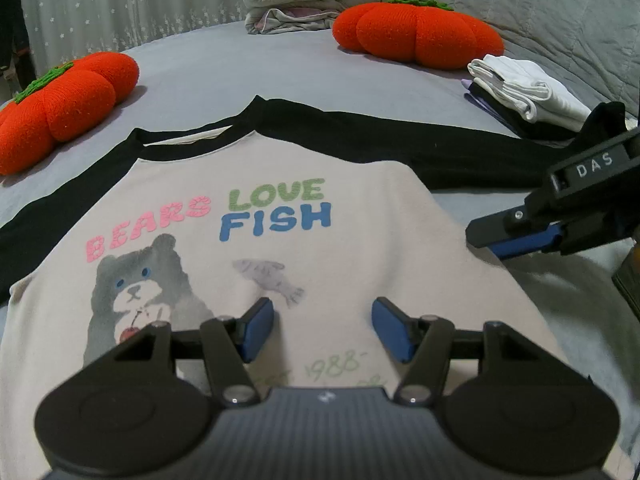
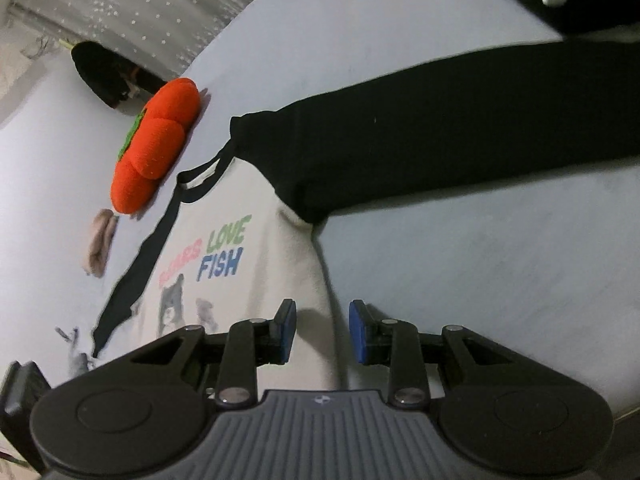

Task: Fold clothes

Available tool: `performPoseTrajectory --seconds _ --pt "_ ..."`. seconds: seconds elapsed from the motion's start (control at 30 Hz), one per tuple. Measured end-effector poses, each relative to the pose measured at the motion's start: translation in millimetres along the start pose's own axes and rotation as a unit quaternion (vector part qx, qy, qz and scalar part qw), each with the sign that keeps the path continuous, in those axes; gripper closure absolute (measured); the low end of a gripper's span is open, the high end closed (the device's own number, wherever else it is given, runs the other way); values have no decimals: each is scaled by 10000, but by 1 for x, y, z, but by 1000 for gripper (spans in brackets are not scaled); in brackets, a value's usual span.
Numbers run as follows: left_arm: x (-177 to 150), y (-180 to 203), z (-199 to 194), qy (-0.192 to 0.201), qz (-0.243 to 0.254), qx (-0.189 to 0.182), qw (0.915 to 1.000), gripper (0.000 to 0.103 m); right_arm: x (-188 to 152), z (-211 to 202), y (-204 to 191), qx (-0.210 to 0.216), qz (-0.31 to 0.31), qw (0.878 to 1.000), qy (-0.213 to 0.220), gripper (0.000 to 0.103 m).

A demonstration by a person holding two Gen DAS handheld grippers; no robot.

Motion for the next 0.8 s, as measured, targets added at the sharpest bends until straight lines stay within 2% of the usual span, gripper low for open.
performPoseTrajectory --seconds 0.2,0.37,0.63,0.73,0.8 --pt "0 0 0 -4 -6 -9 10000 45 -7 7 -6 235 107 9995 -199 74" --pt "-1 -1 0 -7 -18 -25 10000 45 -12 8 -11 527 339 9980 -128 73" --pt "0 -4 0 -17 -40 -57 10000 45 -16 -5 -19 1062 882 9888 562 72" --pt "0 -5 0 -20 -47 -66 10000 45 -14 -5 -16 1085 1081 9859 677 72" --pt "0 -5 0 -21 -51 -72 10000 45 -12 -12 -10 1046 1370 9800 994 72"
Point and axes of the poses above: each gripper's, at about its wrist camera, not at the fingertips, and z roughly the way its jaws point, y to its right, x to its top, the point moved 2 cm from there along z, roughly the way its jaws point, and after that the axes turned 9 degrees about -x, right-handed, at the moved point
